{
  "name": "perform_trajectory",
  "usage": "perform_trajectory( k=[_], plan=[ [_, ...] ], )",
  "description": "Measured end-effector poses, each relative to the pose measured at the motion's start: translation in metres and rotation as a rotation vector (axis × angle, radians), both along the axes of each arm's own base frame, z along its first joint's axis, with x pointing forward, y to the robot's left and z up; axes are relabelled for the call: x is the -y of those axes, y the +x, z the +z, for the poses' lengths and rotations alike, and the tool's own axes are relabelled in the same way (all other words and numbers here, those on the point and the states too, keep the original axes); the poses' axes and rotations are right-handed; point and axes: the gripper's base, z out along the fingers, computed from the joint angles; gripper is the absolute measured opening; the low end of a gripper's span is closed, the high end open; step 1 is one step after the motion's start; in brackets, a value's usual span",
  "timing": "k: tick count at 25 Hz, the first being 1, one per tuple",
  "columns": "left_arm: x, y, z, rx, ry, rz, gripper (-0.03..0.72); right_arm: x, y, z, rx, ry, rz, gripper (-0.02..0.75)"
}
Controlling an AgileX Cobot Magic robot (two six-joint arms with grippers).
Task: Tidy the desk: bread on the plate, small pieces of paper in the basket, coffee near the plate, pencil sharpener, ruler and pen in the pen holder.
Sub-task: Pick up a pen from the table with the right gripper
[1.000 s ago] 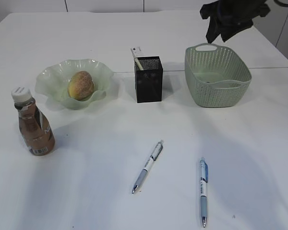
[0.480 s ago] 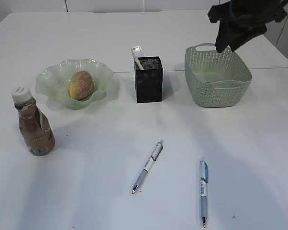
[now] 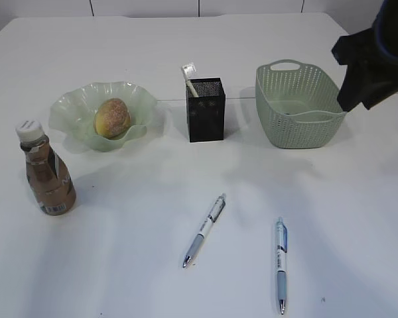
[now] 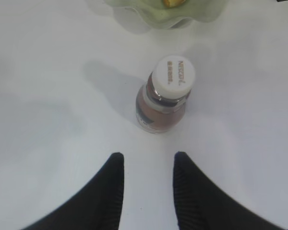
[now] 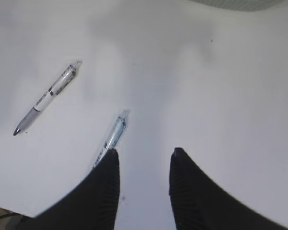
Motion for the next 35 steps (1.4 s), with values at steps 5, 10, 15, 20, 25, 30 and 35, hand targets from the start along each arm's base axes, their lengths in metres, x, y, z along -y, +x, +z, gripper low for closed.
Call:
perform_trajectory(
  k=[5, 10, 15, 20, 25, 30, 35],
  plan=[
    [0.0, 0.0, 0.0, -0.003, 0.001, 0.0, 0.238, 0.001, -0.03, 0.005, 0.0, 0.034, -0.001, 0.29],
    [0.0, -0.001, -0.001, -0.014, 0.003, 0.001, 0.238, 0.0, -0.044, 0.0, -0.026, 0.061, -0.002, 0.29],
    [0.0, -0.001, -0.001, -0.02, 0.002, 0.001, 0.238, 0.003, -0.062, -0.001, -0.032, 0.07, -0.021, 0.29],
    [0.0, -0.002, -0.001, -0.024, -0.008, 0.003, 0.238, 0.004, -0.075, 0.0, -0.037, 0.085, -0.067, 0.29],
    [0.0, -0.003, -0.002, -0.045, -0.007, 0.004, 0.238, 0.004, -0.077, 0.002, -0.03, 0.089, -0.07, 0.29],
    [0.0, -0.004, -0.003, -0.052, -0.007, 0.005, 0.238, 0.004, -0.077, 0.002, -0.03, 0.089, -0.07, 0.29],
    [0.0, -0.004, -0.003, -0.058, -0.006, 0.005, 0.238, 0.004, -0.077, 0.002, -0.03, 0.089, -0.07, 0.29]
  ],
)
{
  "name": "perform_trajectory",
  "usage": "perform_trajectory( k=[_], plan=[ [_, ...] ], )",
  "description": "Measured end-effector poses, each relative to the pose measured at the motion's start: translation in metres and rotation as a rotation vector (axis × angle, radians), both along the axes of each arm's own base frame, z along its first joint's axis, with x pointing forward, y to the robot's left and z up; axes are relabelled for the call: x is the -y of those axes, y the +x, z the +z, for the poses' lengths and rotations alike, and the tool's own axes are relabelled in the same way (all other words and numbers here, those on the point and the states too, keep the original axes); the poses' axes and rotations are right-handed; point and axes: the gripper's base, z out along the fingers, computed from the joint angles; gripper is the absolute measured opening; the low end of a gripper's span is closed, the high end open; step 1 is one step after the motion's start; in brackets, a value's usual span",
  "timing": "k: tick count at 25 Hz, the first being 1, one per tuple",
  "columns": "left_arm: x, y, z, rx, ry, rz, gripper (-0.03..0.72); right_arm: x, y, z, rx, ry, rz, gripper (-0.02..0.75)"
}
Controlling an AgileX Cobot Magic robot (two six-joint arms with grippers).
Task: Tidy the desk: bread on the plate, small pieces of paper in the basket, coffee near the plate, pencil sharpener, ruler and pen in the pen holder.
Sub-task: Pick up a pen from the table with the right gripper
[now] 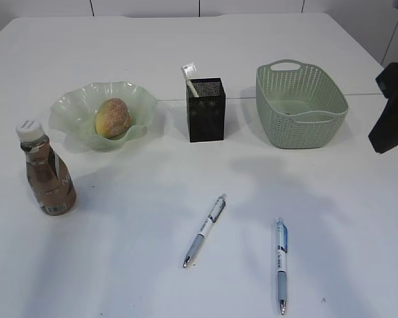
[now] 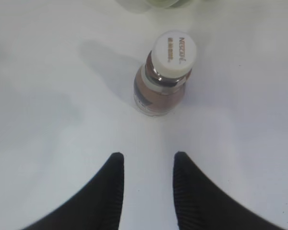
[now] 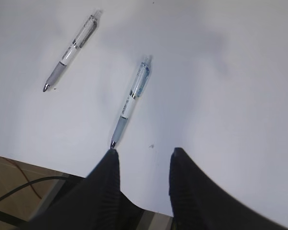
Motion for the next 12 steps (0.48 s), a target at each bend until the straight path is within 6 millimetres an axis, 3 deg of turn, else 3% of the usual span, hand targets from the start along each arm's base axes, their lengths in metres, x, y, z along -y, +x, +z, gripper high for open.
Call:
perform_trajectory(
  k=[12],
  plan=[
    [0.002, 0.0, 0.0, 0.001, -0.024, 0.005, 0.238, -0.001, 0.009, -0.012, -0.061, 0.009, -0.059, 0.29]
  ],
)
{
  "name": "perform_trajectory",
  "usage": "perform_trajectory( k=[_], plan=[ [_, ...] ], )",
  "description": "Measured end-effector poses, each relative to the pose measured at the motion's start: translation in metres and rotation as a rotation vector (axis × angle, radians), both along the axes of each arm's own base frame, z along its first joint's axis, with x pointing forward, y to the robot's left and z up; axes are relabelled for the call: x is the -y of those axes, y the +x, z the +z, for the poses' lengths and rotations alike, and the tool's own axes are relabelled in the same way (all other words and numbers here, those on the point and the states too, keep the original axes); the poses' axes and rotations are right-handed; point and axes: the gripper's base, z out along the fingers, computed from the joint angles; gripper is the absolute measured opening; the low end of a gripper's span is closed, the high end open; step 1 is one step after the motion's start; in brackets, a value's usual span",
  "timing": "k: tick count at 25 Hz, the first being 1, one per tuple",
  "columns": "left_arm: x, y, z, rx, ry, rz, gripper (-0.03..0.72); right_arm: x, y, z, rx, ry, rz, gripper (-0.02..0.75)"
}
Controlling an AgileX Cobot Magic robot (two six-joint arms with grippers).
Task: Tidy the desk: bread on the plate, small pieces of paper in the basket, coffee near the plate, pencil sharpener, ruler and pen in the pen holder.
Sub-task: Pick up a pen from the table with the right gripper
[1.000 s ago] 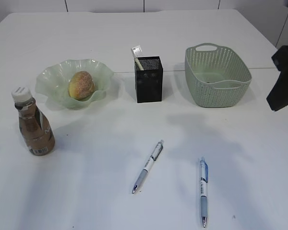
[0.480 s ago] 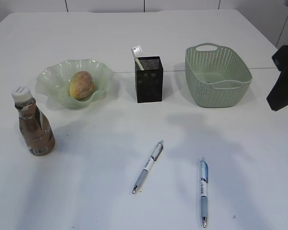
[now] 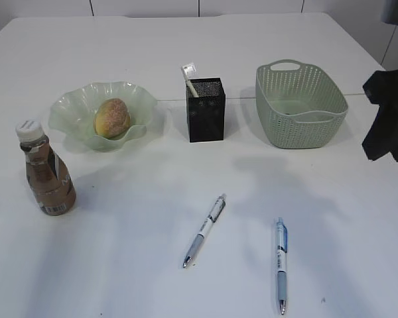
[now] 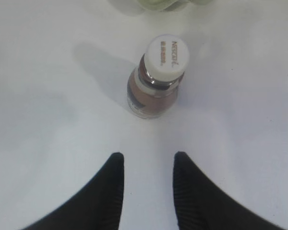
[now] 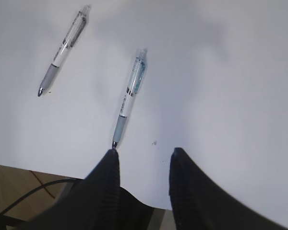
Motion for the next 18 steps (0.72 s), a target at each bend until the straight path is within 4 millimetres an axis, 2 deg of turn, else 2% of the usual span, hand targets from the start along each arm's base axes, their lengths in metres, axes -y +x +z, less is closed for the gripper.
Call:
perform_trajectory(
  k=[7, 14, 18],
  plan=[
    [0.001, 0.0, 0.0, 0.005, -0.011, 0.002, 0.238, -0.004, -0.001, -0.001, -0.013, -0.035, -0.055, 0.29],
    [0.001, 0.0, 0.0, 0.005, -0.013, 0.002, 0.238, -0.053, -0.018, -0.002, 0.0, -0.126, 0.023, 0.29],
    [0.001, 0.0, 0.0, 0.005, -0.013, 0.002, 0.238, -0.07, -0.024, -0.004, -0.007, -0.121, 0.025, 0.29]
  ],
)
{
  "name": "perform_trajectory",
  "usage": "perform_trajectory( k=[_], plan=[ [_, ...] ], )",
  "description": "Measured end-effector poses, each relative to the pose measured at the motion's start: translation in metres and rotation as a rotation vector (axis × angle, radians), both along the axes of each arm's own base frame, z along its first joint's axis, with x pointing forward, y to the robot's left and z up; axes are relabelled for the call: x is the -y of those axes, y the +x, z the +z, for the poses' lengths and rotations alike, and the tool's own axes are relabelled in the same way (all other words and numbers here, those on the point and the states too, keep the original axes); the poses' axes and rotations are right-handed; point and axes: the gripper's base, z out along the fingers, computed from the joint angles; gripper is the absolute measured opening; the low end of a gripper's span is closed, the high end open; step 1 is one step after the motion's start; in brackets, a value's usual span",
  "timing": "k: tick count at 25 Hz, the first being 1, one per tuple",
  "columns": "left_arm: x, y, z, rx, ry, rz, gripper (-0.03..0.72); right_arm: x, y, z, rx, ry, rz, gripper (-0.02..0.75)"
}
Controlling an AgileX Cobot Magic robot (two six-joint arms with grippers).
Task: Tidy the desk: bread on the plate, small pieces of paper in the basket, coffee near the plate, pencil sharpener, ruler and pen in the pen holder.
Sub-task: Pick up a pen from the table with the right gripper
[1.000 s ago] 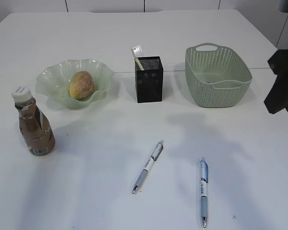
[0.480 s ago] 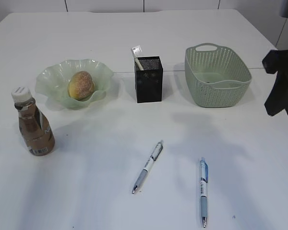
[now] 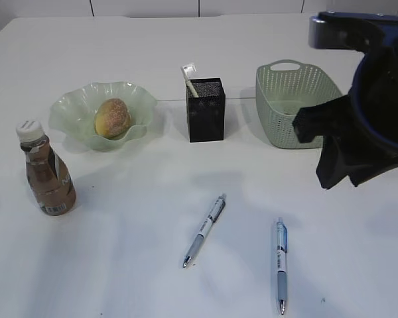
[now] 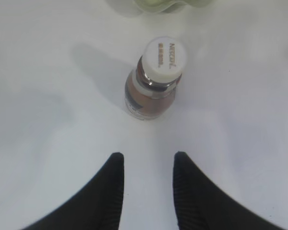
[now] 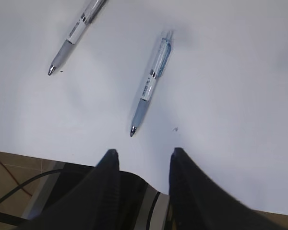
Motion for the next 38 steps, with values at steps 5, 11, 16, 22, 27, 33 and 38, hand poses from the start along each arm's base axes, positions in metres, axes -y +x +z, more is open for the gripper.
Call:
perform_trajectory(
  k=[5, 11, 16, 22, 27, 33, 38],
  plan=[
    [0.0, 0.0, 0.0, 0.0, -0.002, 0.0, 0.238, -0.007, 0.006, -0.012, -0.032, -0.037, -0.039, 0.29],
    [0.0, 0.0, 0.0, 0.0, -0.002, 0.0, 0.238, -0.016, 0.025, -0.037, -0.064, -0.056, -0.154, 0.294],
    [0.0, 0.0, 0.0, -0.001, -0.004, 0.001, 0.238, -0.028, 0.039, -0.058, -0.099, -0.004, -0.247, 0.32],
    [0.0, 0.0, 0.0, -0.001, -0.004, 0.001, 0.238, -0.037, 0.048, -0.082, -0.17, 0.005, -0.271, 0.322],
    [0.0, 0.0, 0.0, -0.001, -0.004, 0.001, 0.238, -0.031, 0.057, -0.09, -0.184, 0.031, -0.29, 0.323],
    [0.0, 0.0, 0.0, -0.001, -0.004, 0.001, 0.238, -0.022, 0.064, -0.095, -0.191, 0.021, -0.274, 0.323],
    [0.0, 0.0, 0.0, 0.002, -0.004, 0.001, 0.238, -0.023, 0.066, -0.104, -0.21, 0.001, -0.237, 0.324]
  ],
)
